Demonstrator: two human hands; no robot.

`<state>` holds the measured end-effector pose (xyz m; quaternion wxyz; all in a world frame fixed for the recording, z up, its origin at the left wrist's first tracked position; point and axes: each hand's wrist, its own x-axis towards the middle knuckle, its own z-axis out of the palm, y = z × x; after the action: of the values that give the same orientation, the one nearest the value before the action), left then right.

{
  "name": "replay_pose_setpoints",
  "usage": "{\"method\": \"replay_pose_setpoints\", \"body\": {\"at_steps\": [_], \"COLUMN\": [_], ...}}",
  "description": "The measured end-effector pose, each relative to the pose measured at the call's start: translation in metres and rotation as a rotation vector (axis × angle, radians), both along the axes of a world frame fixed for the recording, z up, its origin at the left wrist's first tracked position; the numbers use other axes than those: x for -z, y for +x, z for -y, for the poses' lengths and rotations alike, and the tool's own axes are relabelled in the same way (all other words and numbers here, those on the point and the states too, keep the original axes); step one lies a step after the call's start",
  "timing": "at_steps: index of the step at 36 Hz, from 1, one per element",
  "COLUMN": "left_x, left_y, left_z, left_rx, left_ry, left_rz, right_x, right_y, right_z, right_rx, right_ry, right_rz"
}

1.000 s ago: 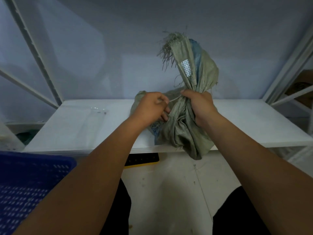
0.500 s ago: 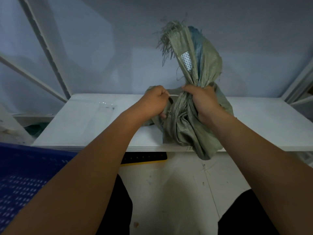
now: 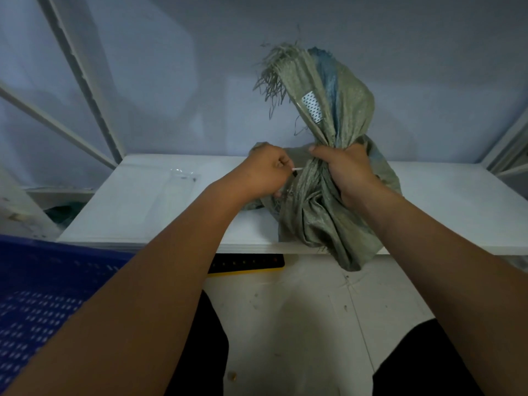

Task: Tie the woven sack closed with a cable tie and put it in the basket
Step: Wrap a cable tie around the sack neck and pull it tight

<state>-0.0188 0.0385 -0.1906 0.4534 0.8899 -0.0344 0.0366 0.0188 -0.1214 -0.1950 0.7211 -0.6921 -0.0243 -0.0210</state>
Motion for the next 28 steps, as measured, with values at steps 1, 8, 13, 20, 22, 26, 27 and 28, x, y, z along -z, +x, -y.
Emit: {"method": "replay_pose_setpoints", "body": {"at_steps": [1, 8, 13, 20, 22, 26, 27, 28], "left_x": [0.0003, 0.0031, 0.0028, 0.0058, 0.0063, 0.0056, 0.0059, 0.0059], "left_y": [0.0001, 0.0011, -0.0013, 0.0011, 0.0005, 0.0000, 0.0005, 0.0004], "left_z": [-0.0002, -0.0017, -0.0047, -0.0049, -0.0043, -0.0039, -0.0047, -0.0053], "left_rx": [0.002, -0.025, -0.038, -0.034, -0.049, -0.054, -0.051, -0.048], "left_ry": [0.018, 0.123, 0.172, 0.164, 0.165, 0.178, 0.189, 0.208], "left_rz": [-0.003, 0.058, 0.110, 0.121, 0.133, 0.154, 0.159, 0.167], "right_x": [0.0002, 0.0015, 0.0002, 0.0019, 0.0021, 0.0022, 0.0022, 0.0023], "right_y": [-0.0001, 0.0009, -0.0010, -0.0006, -0.0002, 0.0008, 0.0006, 0.0006], "right_z": [-0.0003, -0.0009, -0.0030, -0.0052, -0.0060, -0.0057, -0.0054, -0.0053], "right_rx": [-0.001, -0.002, -0.015, -0.024, -0.030, -0.042, -0.044, -0.044], "right_ry": [0.000, -0.032, -0.038, -0.048, -0.034, -0.019, -0.019, -0.020], "right_rz": [0.002, 0.014, 0.005, 0.022, 0.024, 0.021, 0.022, 0.021]}}
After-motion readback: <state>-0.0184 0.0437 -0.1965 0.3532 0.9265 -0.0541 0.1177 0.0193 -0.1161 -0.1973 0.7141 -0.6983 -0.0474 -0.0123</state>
